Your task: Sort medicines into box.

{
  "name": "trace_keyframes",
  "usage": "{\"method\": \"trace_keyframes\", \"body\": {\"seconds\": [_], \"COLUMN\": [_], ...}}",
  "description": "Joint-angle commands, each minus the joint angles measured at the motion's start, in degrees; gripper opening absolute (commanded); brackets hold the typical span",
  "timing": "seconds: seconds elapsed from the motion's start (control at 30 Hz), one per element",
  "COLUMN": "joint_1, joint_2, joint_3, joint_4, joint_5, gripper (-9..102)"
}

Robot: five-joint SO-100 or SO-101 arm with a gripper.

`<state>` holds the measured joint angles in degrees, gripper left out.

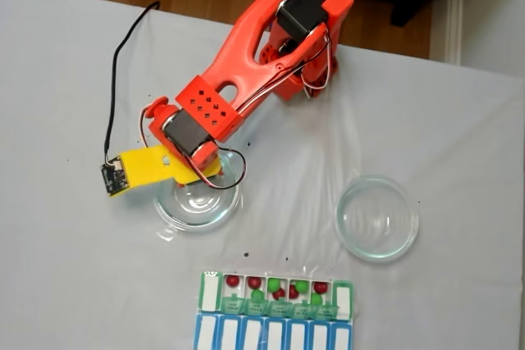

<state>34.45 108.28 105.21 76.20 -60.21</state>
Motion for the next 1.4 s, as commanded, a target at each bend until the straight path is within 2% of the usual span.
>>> {"method": "trace_keyframes", "body": {"seconds": [0.0, 0.2, 0.37, 0.57, 0.93, 1.37], "joint_1": [0.7, 0.5, 1.1, 1.1, 0.9, 0.4], "joint_2": [2.5, 2.4, 2.6, 3.0, 2.5, 0.2], "joint_3": [-0.9, -0.8, -1.3, -0.6, 1.5, 3.1], "joint_4": [-0.3, 0.1, 1.4, 1.2, -0.4, -2.0], "joint_5": [0.1, 0.6, 0.4, 0.4, 0.6, 1.9], "gripper": [1, 4, 16, 21, 25, 24]}}
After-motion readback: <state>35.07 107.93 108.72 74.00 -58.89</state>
